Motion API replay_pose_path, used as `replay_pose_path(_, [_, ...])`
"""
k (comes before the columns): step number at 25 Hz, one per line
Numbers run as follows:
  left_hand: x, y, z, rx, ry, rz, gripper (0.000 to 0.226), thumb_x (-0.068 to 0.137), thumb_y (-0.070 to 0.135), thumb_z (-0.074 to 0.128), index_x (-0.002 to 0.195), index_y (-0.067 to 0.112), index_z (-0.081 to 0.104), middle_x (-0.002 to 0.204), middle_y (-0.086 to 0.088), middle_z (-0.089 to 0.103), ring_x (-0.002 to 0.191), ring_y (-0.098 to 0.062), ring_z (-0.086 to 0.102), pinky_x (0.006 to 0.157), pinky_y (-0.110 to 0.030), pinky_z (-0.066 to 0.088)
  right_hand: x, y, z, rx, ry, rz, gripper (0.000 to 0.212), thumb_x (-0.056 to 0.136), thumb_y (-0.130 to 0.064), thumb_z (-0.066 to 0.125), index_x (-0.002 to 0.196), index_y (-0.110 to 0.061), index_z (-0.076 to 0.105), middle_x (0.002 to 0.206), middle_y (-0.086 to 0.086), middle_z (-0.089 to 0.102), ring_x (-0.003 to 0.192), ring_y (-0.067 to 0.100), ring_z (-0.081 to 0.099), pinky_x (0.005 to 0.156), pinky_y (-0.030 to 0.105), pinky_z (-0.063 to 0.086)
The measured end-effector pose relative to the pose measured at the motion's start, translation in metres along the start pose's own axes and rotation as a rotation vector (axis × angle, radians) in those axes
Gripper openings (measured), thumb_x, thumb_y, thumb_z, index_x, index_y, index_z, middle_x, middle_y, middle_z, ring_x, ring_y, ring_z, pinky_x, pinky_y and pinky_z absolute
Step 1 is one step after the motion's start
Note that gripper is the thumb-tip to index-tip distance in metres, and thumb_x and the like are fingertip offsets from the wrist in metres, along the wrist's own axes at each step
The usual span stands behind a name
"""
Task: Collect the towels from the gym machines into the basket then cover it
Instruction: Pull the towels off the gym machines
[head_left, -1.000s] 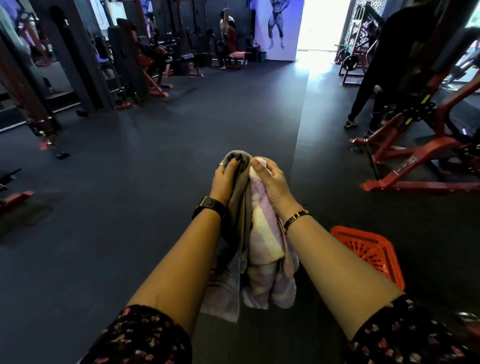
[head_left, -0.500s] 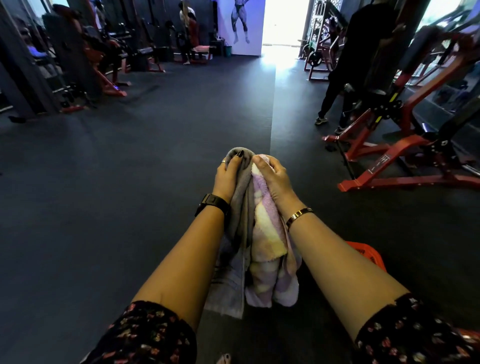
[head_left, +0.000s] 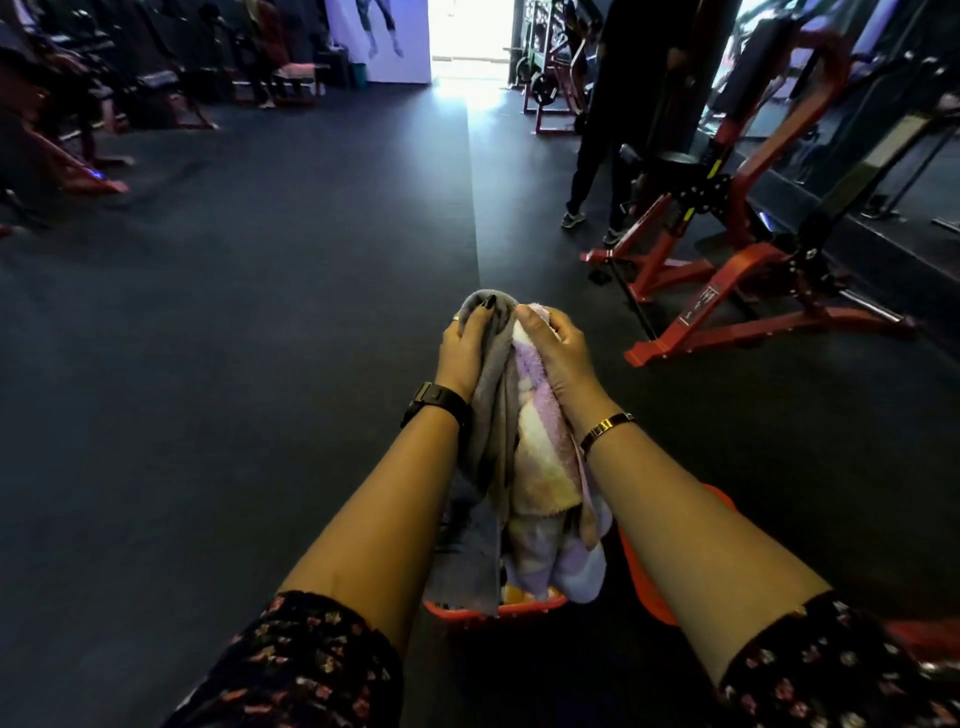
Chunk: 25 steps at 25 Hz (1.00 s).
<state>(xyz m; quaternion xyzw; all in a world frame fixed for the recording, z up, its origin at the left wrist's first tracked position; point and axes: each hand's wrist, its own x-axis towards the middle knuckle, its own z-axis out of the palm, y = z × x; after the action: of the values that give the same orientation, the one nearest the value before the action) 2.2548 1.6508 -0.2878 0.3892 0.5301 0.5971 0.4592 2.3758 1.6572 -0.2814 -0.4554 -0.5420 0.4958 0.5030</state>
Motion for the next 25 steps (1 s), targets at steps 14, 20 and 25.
replay_pose_path(14, [0.145, -0.035, 0.019, -0.023, 0.094, -0.109, 0.033, 0.094, 0.034, 0.046, 0.11, 0.01, 0.062, 0.107, -0.014, 0.066, 0.098, -0.027, 0.062, 0.081, -0.038, 0.051, 0.153, 0.049, 0.003, 0.0, -0.091, 0.135, 0.042, 0.075, -0.053, 0.069, 0.106, -0.024, 0.064, 0.109, 0.005, 0.068, 0.101, 0.023, 0.066, 0.091, 0.045, 0.055])
replay_pose_path(20, [0.171, -0.074, 0.029, -0.068, 0.194, -0.173, 0.021, 0.095, 0.031, 0.047, 0.1, 0.018, 0.061, 0.098, -0.006, 0.064, 0.091, -0.021, 0.06, 0.077, -0.033, 0.05, 0.188, 0.09, -0.005, 0.019, -0.128, 0.207, 0.023, 0.084, -0.042, 0.067, 0.099, -0.025, 0.063, 0.103, 0.001, 0.066, 0.1, 0.022, 0.065, 0.088, 0.039, 0.056])
replay_pose_path(25, [0.186, -0.112, 0.022, -0.09, 0.251, -0.244, 0.022, 0.094, 0.031, 0.047, 0.105, 0.016, 0.06, 0.095, -0.004, 0.064, 0.091, -0.021, 0.059, 0.077, -0.032, 0.049, 0.2, 0.129, 0.001, -0.007, -0.151, 0.316, 0.038, 0.066, -0.061, 0.069, 0.091, -0.032, 0.065, 0.105, 0.004, 0.068, 0.102, 0.025, 0.065, 0.091, 0.047, 0.055])
